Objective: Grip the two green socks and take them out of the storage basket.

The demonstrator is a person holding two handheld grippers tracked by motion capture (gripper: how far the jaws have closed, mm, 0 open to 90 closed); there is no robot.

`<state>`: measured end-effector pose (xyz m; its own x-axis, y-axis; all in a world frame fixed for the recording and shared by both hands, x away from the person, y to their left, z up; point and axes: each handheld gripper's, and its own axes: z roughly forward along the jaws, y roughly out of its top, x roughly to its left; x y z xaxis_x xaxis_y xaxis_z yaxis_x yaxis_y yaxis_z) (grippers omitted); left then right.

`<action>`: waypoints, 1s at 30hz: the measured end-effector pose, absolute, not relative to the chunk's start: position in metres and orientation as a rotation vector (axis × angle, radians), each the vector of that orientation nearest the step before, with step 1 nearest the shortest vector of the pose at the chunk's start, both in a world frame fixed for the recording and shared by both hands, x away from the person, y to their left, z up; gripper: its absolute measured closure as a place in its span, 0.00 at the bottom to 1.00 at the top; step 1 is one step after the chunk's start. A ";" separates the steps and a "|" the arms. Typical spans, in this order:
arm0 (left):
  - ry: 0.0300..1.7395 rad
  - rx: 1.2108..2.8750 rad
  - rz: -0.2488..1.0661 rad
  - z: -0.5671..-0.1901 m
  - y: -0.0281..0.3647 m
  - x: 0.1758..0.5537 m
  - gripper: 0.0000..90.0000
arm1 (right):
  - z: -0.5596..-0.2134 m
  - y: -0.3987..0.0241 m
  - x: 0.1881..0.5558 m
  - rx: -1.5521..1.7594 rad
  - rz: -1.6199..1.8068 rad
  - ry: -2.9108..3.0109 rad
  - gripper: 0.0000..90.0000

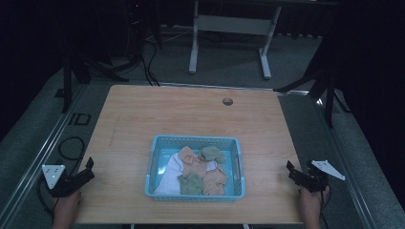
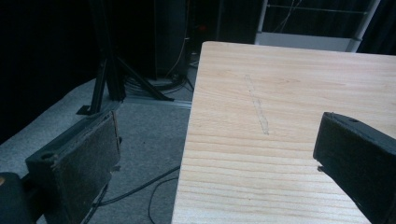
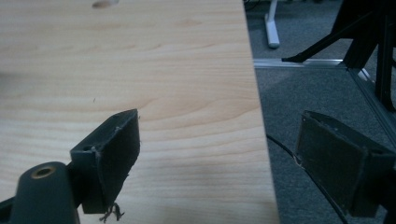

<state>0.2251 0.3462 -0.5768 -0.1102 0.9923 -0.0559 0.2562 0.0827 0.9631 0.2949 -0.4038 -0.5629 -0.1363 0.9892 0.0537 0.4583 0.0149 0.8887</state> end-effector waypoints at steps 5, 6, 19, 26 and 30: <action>1.511 1.300 1.093 -0.577 0.346 0.225 0.01 | -0.563 -0.400 0.297 1.478 1.048 1.719 0.15; 1.512 1.300 1.093 -0.577 0.346 0.225 0.01 | -0.563 -0.400 0.298 1.482 1.047 1.732 0.15; 1.519 1.299 1.088 -0.577 0.347 0.226 0.01 | -0.554 -0.400 0.310 1.525 0.907 2.038 0.15; 1.521 1.302 1.083 -0.576 0.347 0.226 0.01 | -0.540 -0.393 0.311 1.501 0.696 2.276 0.15; 1.523 1.301 1.082 -0.576 0.347 0.226 0.01 | -0.533 -0.390 0.313 1.486 0.595 2.424 0.15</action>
